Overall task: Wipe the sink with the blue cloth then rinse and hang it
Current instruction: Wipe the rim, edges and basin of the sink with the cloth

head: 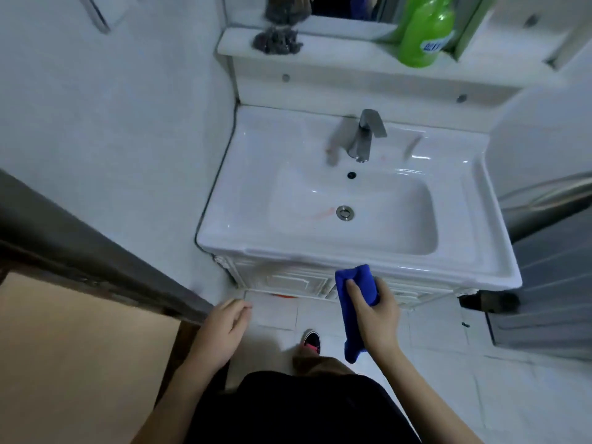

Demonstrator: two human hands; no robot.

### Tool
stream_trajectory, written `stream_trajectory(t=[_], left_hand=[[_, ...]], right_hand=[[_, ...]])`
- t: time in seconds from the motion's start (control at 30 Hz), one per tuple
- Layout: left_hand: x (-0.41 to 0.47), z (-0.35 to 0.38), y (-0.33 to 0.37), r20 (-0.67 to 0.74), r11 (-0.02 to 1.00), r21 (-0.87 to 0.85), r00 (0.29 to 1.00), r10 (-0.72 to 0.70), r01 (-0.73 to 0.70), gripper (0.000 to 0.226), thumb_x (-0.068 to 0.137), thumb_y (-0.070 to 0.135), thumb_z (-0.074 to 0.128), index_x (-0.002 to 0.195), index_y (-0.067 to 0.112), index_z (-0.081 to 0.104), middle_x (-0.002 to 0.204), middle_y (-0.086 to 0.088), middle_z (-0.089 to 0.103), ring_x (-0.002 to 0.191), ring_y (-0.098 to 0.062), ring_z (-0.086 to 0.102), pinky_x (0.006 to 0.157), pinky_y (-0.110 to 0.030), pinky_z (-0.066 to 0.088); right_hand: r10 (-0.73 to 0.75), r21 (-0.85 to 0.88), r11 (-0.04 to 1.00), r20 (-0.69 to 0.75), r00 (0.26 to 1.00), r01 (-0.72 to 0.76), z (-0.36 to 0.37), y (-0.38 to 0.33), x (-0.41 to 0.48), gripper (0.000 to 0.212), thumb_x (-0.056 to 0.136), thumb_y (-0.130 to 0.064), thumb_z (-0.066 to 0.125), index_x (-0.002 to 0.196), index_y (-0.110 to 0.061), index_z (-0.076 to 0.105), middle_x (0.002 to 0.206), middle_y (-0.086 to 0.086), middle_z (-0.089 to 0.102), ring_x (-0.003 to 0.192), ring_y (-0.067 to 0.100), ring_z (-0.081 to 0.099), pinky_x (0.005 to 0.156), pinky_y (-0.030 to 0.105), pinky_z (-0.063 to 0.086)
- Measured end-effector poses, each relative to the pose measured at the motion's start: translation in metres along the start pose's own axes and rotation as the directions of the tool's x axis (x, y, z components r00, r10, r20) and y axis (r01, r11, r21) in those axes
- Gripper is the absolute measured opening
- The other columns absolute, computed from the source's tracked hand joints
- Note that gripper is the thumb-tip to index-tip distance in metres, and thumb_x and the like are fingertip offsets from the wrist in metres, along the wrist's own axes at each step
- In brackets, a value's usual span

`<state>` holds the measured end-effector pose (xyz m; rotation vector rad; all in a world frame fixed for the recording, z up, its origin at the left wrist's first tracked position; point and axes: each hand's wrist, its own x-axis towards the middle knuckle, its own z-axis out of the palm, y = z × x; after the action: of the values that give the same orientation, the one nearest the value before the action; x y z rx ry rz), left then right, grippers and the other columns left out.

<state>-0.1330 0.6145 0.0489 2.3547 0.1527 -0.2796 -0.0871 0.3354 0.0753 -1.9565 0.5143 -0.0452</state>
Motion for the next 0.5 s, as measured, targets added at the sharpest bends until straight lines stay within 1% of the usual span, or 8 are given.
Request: stream_trajectory(t=[0.07, 0.13, 0.2, 0.27, 0.33, 0.37, 0.47, 0.5], left_hand=[[0.036, -0.001, 0.021, 0.014, 0.999, 0.008, 0.999, 0.048, -0.049, 0.021, 0.101, 0.019, 0.052, 0.113, 0.014, 0.068, 0.109, 0.000, 0.063, 0.104, -0.017, 0.061, 0.090, -0.031, 0.047], [0.068, -0.004, 0.039, 0.021, 0.994, 0.046, 0.995, 0.099, -0.100, 0.025, 0.101, 0.020, 0.050, 0.118, 0.014, 0.067, 0.117, 0.000, 0.063, 0.110, -0.015, 0.058, 0.094, -0.028, 0.044], [0.101, -0.010, 0.052, 0.010, 0.984, 0.096, 0.988, 0.151, -0.151, 0.029, 0.101, 0.018, 0.052, 0.126, 0.013, 0.064, 0.128, -0.001, 0.061, 0.119, -0.016, 0.054, 0.101, -0.023, 0.037], [0.138, -0.018, 0.061, -0.027, 0.975, 0.131, 0.983, 0.183, -0.178, 0.036, 0.100, 0.015, 0.054, 0.135, 0.012, 0.059, 0.138, -0.002, 0.056, 0.129, -0.019, 0.049, 0.108, -0.022, 0.029], [0.176, -0.024, 0.061, -0.062, 0.967, 0.168, 0.977, 0.206, -0.193, 0.041, 0.100, 0.017, 0.052, 0.142, 0.015, 0.052, 0.146, -0.002, 0.051, 0.135, -0.019, 0.043, 0.112, -0.025, 0.026], [0.196, -0.025, 0.058, -0.062, 0.958, 0.194, 0.972, 0.226, -0.210, 0.044, 0.101, 0.018, 0.051, 0.145, 0.016, 0.048, 0.149, -0.002, 0.048, 0.138, -0.020, 0.040, 0.115, -0.028, 0.025], [0.257, -0.015, 0.049, -0.015, 0.924, 0.300, 0.968, 0.252, -0.236, 0.050, 0.103, 0.025, 0.043, 0.152, 0.020, 0.037, 0.158, -0.001, 0.036, 0.147, -0.024, 0.028, 0.120, -0.037, 0.019], [0.277, -0.009, 0.044, -0.002, 0.909, 0.337, 0.966, 0.259, -0.243, 0.052, 0.101, 0.026, 0.041, 0.152, 0.018, 0.037, 0.158, -0.003, 0.035, 0.147, -0.027, 0.028, 0.121, -0.040, 0.019]], right_hand=[[-0.019, 0.012, 1.000, 0.018, 1.000, 0.019, -0.003, -0.014, 0.029, 0.016, 0.082, -0.037, 0.071, 0.077, -0.028, 0.059, 0.073, -0.012, 0.063, 0.063, 0.004, 0.055, 0.056, 0.024, 0.042], [-0.022, 0.029, 0.999, 0.009, 1.000, 0.022, -0.009, -0.025, 0.055, 0.015, 0.083, -0.038, 0.070, 0.078, -0.029, 0.059, 0.073, -0.016, 0.062, 0.061, 0.002, 0.055, 0.056, 0.022, 0.041], [-0.008, 0.033, 0.999, -0.019, 1.000, 0.009, -0.016, -0.033, 0.080, 0.016, 0.084, -0.038, 0.069, 0.077, -0.029, 0.058, 0.071, -0.018, 0.061, 0.059, 0.001, 0.054, 0.055, 0.022, 0.039], [0.011, 0.028, 1.000, -0.062, 0.998, -0.009, -0.024, -0.036, 0.107, 0.018, 0.085, -0.038, 0.069, 0.076, -0.029, 0.056, 0.068, -0.019, 0.058, 0.057, 0.001, 0.052, 0.056, 0.023, 0.038], [0.036, 0.032, 0.999, -0.103, 0.994, -0.033, -0.031, -0.035, 0.135, 0.021, 0.085, -0.037, 0.068, 0.074, -0.028, 0.054, 0.063, -0.018, 0.055, 0.054, 0.002, 0.048, 0.056, 0.024, 0.037], [0.051, 0.035, 0.998, -0.127, 0.991, -0.047, -0.034, -0.032, 0.151, 0.022, 0.085, -0.037, 0.068, 0.072, -0.027, 0.053, 0.061, -0.018, 0.054, 0.052, 0.002, 0.046, 0.055, 0.024, 0.037], [0.078, 0.015, 0.997, -0.191, 0.978, -0.077, -0.039, -0.022, 0.203, 0.023, 0.082, -0.037, 0.068, 0.069, -0.025, 0.053, 0.057, -0.017, 0.053, 0.050, 0.000, 0.045, 0.054, 0.025, 0.038], [0.079, -0.007, 0.997, -0.205, 0.976, -0.082, -0.039, -0.017, 0.222, 0.023, 0.080, -0.039, 0.067, 0.070, -0.024, 0.054, 0.057, -0.016, 0.053, 0.050, 0.000, 0.045, 0.054, 0.025, 0.039]])
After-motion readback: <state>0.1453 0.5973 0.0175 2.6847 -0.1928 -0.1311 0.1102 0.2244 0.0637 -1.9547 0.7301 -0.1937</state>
